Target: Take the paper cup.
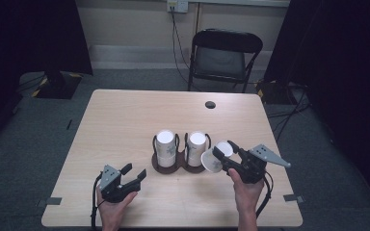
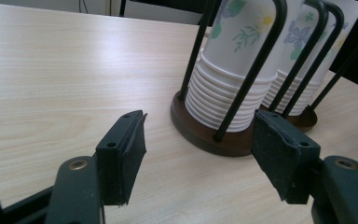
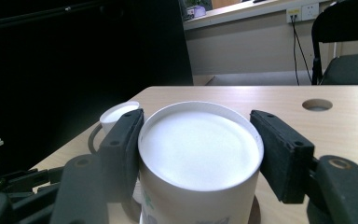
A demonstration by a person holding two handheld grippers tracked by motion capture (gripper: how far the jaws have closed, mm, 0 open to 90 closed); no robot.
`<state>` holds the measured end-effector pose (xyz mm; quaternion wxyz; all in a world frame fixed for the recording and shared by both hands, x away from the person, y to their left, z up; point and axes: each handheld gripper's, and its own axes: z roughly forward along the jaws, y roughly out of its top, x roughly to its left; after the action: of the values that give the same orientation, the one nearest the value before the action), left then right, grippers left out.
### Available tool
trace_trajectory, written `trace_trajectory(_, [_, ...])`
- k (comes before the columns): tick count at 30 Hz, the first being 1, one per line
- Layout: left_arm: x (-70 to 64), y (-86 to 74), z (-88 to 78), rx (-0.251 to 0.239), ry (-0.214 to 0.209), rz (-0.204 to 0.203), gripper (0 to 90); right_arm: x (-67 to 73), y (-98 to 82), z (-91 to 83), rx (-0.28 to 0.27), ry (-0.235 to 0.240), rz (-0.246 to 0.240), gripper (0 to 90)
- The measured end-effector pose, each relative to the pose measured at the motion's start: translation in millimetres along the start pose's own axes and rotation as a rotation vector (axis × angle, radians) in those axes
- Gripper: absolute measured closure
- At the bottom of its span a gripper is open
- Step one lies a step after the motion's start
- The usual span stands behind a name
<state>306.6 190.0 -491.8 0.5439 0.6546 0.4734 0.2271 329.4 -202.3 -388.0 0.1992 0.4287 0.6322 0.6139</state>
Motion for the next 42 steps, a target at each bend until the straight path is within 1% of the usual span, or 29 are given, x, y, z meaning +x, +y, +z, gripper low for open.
trace_trajectory(2, [-1.5,0.8,0.7,0.003,-0.019,0.013,36.4,-1.3,-5.1,-1.3,0.006,-0.004,0.009,37.5])
trace_trajectory(3, [-1.5,0.8,0.7,0.003,-0.019,0.013,37.0,-1.3,-5.1,-1.3,0.006,-0.004,0.009,37.5])
trace_trajectory(4, [-3.6,1.5,1.1,-0.001,-0.03,0.016,37.0,-2.2,-9.5,-1.8,0.013,-0.005,0.026,37.5])
trace_trajectory(5, [-3.6,1.5,1.1,-0.001,-0.03,0.016,37.1,-2.2,-9.5,-1.8,0.013,-0.005,0.026,37.5])
trace_trajectory(6, [-4.8,2.3,1.1,-0.004,-0.044,0.019,37.9,-3.1,-14.1,-2.0,0.016,-0.002,0.039,37.5])
trace_trajectory(7, [-4.8,2.3,1.1,-0.004,-0.044,0.019,38.3,-3.1,-14.1,-2.0,0.016,-0.002,0.039,37.5])
trace_trajectory(8, [-5.5,2.9,1.3,0.002,-0.055,0.026,38.9,-3.4,-18.0,-1.8,0.022,0.004,0.05,37.5])
trace_trajectory(10, [-6.5,2.9,1.7,0.0,-0.059,0.027,39.5,-3.4,-21.1,-1.4,0.023,0.007,0.061,37.5])
trace_trajectory(13, [-7.4,2.7,1.5,0.0,-0.068,0.032,40.4,-2.9,-25.2,-1.0,0.019,0.025,0.089,37.6])
trace_trajectory(16, [-8.4,2.8,1.3,-0.001,-0.073,0.032,41.7,-2.7,-27.9,0.1,0.023,0.028,0.089,37.6])
trace_trajectory(17, [-9.0,3.0,1.2,-0.001,-0.078,0.037,42.4,-1.3,-30.1,1.0,0.029,0.033,0.102,37.6])
trace_trajectory(19, [-10.2,3.1,1.2,-0.002,-0.078,0.036,43.2,-1.1,-30.9,1.3,0.027,0.035,0.102,37.6])
trace_trajectory(20, [-11.3,3.5,0.8,-0.005,-0.086,0.046,44.5,-0.3,-33.3,1.7,0.026,0.048,0.121,37.6])
trace_trajectory(23, [-13.3,4.0,0.8,-0.008,-0.091,0.048,45.1,0.0,-35.9,2.3,0.026,0.055,0.128,37.6])
trace_trajectory(24, [-15.8,4.1,0.5,-0.016,-0.084,0.057,45.7,0.6,-37.9,3.2,0.031,0.059,0.134,37.6])
trace_trajectory(26, [-17.7,4.1,0.3,-0.024,-0.081,0.056,45.6,1.4,-39.5,3.8,0.031,0.068,0.144,37.6])
trace_trajectory(28, [-19.2,4.4,0.7,-0.022,-0.074,0.06,45.8,2.1,-41.5,4.1,0.031,0.073,0.151,37.6])
trace_trajectory(29, [-19.2,4.4,0.7,-0.022,-0.074,0.06,46.7,2.1,-41.5,4.1,0.031,0.073,0.151,37.6])
trace_trajectory(30, [-19.7,4.4,1.2,-0.02,-0.077,0.061,47.8,2.4,-43.8,4.2,0.031,0.08,0.164,37.6])
trace_trajectory(33, [-20.5,4.3,1.7,-0.022,-0.08,0.065,47.7,2.5,-45.9,4.6,0.03,0.09,0.176,37.6])
trace_trajectory(35, [-22.7,3.9,4.0,-0.01,-0.104,0.076,47.6,3.1,-48.0,5.8,0.029,0.101,0.197,37.6])
trace_trajectory(38, [-25.1,3.0,7.4,0.006,-0.142,0.084,48.2,4.5,-49.5,7.4,0.028,0.112,0.208,37.6])
trace_trajectory(39, [-25.1,3.0,7.4,0.006,-0.142,0.084,48.2,4.5,-49.5,7.4,0.028,0.112,0.208,37.6])
trace_trajectory(40, [-27.3,2.5,9.6,0.011,-0.155,0.089,48.1,6.3,-50.9,9.0,0.033,0.116,0.21,37.6])
trace_trajectory(42, [-28.6,2.2,10.3,0.014,-0.161,0.096,48.1,7.2,-51.6,9.9,0.037,0.119,0.213,37.6])
